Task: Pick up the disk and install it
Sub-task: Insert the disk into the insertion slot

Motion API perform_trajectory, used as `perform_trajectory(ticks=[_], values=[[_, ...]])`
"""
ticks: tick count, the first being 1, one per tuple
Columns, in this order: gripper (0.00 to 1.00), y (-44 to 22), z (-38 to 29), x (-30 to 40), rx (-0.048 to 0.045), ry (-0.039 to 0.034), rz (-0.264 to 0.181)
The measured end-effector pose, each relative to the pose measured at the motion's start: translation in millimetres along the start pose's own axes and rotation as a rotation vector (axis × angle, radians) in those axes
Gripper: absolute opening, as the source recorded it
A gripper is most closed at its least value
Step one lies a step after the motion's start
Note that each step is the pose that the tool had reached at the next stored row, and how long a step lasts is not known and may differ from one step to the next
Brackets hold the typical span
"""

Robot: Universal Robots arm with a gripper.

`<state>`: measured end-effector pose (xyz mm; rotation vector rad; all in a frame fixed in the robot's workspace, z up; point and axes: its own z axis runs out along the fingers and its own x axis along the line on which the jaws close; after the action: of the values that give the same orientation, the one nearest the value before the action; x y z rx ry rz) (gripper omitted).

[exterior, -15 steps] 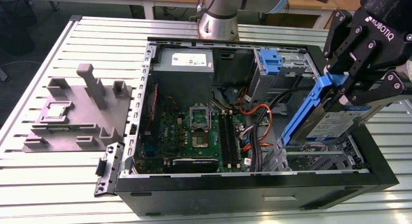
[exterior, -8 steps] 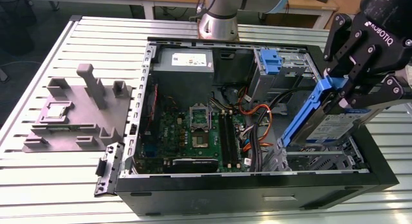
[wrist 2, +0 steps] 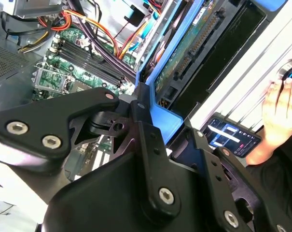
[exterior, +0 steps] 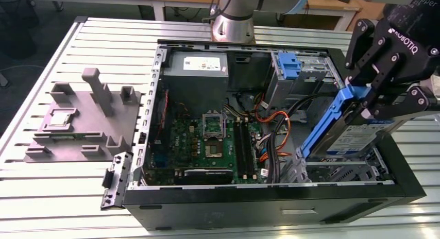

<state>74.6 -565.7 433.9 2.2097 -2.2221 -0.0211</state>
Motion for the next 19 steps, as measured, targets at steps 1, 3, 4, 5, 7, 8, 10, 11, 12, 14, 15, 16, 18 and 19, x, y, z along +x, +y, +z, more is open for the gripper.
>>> perform_trajectory(ticks=[1,3,4,5,7,8,10,11,12,14,15,16,18,19], values=[[0.36,0.0,0.6,0.1,0.0,0.0001,0.0],[0.36,-0.1,1.9,0.2,0.0,0.0001,0.0],[0.36,-0.1,2.6,0.2,0.0,0.0,0.0],[0.36,-0.1,3.1,0.2,0.0,0.0001,0.0],[0.36,-0.1,3.7,0.3,0.0,0.0001,0.0],[0.36,-0.1,4.2,0.3,0.0,0.0,0.0],[0.36,-0.1,4.7,0.3,0.0,0.0,0.0],[0.36,-0.1,4.7,0.3,0.0,0.0,0.0],[0.36,-0.1,4.7,0.3,0.0,0.0,0.0],[0.36,-0.1,4.8,0.3,0.0,0.0,0.0],[0.36,-0.1,4.8,0.3,0.0001,0.0,0.0],[0.36,-0.1,4.8,0.3,0.0,0.0,0.0],[0.36,-0.1,4.8,0.3,0.0,0.0,0.0],[0.38,-0.1,4.8,0.3,0.0001,0.0001,0.0]])
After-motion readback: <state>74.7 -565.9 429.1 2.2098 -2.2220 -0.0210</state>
